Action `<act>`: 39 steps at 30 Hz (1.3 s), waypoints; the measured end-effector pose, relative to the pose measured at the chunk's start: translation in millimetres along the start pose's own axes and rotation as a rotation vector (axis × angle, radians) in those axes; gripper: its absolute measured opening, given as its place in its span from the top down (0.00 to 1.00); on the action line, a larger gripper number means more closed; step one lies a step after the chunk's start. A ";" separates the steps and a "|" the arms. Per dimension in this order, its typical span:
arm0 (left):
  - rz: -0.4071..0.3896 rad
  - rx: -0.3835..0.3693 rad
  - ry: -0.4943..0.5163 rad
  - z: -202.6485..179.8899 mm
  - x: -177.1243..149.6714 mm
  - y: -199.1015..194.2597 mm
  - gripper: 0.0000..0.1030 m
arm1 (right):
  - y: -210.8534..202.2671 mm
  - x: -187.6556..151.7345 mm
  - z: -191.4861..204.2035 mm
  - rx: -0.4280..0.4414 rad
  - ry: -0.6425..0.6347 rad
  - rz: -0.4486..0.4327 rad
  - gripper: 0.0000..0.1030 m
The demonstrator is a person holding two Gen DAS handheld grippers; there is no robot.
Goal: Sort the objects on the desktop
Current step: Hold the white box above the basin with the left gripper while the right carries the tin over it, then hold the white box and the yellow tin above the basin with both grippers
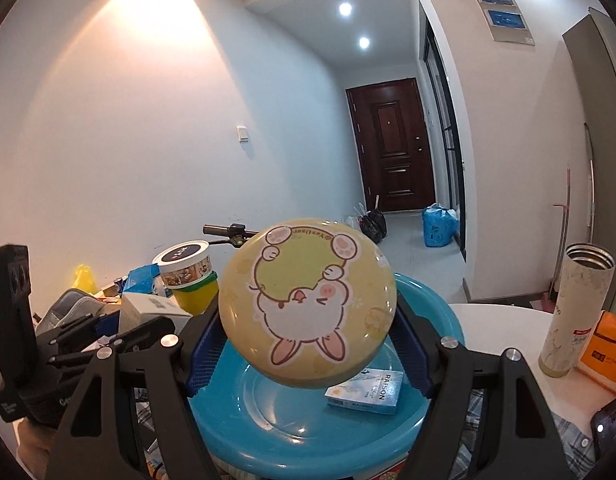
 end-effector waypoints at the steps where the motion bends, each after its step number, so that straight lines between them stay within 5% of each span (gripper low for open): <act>1: -0.002 0.002 0.001 0.7 0.1 -0.3 0.45 | -1.3 -3.5 1.1 0.004 0.002 -0.003 0.28; 39: 0.044 0.004 0.025 -2.2 -14.5 20.8 0.45 | 18.1 -32.7 13.7 -0.029 -0.067 0.090 0.28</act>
Point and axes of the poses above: each gripper's, at about its wrist camera, not at the fingertips, and y roughly the way its jaws point, z to its left, x to its top, the point moved 1 cm from there along y, roughly the way its jaws point, and after that the axes turned 13 degrees about -x, right-handed, at the moved point
